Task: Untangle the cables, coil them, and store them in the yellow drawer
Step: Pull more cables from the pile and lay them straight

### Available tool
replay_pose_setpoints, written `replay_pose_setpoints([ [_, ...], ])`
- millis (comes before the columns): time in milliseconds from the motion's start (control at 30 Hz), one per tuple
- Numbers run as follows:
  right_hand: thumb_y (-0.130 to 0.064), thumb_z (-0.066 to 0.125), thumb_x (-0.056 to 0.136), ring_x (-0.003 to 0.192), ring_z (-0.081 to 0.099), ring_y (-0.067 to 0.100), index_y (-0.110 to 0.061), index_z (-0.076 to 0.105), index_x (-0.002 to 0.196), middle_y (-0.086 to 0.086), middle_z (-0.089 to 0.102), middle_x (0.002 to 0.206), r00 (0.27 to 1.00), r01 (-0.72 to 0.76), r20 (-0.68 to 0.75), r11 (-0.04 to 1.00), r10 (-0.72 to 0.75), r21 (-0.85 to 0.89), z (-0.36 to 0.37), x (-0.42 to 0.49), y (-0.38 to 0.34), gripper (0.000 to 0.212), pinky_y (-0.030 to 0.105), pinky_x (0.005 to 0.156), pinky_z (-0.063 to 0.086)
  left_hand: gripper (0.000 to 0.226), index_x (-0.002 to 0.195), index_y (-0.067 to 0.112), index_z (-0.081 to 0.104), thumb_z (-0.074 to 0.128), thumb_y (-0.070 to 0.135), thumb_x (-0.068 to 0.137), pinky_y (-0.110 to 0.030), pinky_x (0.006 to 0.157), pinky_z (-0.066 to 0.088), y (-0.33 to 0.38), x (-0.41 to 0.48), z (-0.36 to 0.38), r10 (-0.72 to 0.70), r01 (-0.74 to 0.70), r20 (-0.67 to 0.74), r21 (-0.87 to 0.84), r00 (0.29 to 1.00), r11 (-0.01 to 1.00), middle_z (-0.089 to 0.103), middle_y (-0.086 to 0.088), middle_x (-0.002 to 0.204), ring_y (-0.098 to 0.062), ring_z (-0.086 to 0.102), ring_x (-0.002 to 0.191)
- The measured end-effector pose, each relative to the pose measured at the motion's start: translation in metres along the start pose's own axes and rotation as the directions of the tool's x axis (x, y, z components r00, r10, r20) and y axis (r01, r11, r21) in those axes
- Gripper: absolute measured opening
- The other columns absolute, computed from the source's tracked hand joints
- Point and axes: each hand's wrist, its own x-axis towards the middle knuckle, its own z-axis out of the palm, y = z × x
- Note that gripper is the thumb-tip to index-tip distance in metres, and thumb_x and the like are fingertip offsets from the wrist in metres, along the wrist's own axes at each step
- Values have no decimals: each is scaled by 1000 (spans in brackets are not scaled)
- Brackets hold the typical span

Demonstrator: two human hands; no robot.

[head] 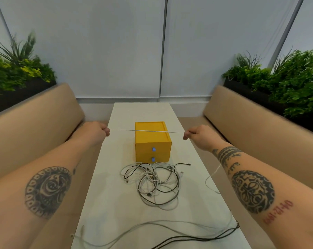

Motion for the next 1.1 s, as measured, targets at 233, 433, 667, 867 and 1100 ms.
replay_pose_setpoints([
  [233, -44, 46, 101, 66, 52, 5, -33, 74, 87, -12, 61, 79, 995, 97, 17, 995, -97, -15, -5, 5, -40, 33, 26, 57, 36, 31, 124, 10, 67, 50, 12, 98, -29, 78, 48, 28, -6, 4, -35, 31, 203, 25, 979, 999, 63, -9, 127, -29, 59, 117],
  [433, -42, 46, 103, 68, 54, 7, -27, 75, 93, -13, 61, 76, 971, 240, 28, 968, -239, -77, 3, 20, -103, 35, 26, 56, 33, 59, 145, 26, 46, 52, 29, 86, -35, 106, 37, 80, -21, 18, 277, -76, 233, -622, 932, 779, 58, 10, 135, -17, 49, 132],
  [667, -43, 45, 102, 70, 54, 7, -26, 74, 86, -14, 58, 75, 968, 250, 17, 964, -249, -89, -7, 28, -112, 37, 23, 57, 33, 31, 75, 21, 67, 50, 28, 100, -31, 62, 38, 103, -24, 6, 410, -321, 81, -492, 908, 809, 53, 13, 59, -16, 47, 66],
  [867, -41, 45, 103, 69, 55, 15, -23, 75, 87, -5, 59, 75, 992, 111, 61, 992, -114, 57, -4, 13, -61, 38, 33, 66, 44, 27, 80, 24, 67, 48, 27, 100, -27, 59, 33, 69, -9, -18, 313, -307, 24, -146, 949, 940, 53, 11, 68, -9, 47, 65],
  [1100, -40, 48, 101, 75, 54, 15, -31, 70, 77, -10, 56, 73, 996, -30, 80, 999, 27, 37, 3, -2, -1, 34, 31, 71, 41, 25, 89, 24, 71, 51, 34, 100, -29, 68, 40, 30, -5, -7, 214, -214, -7, -11, 977, 977, 64, 5, 86, -22, 57, 89],
])
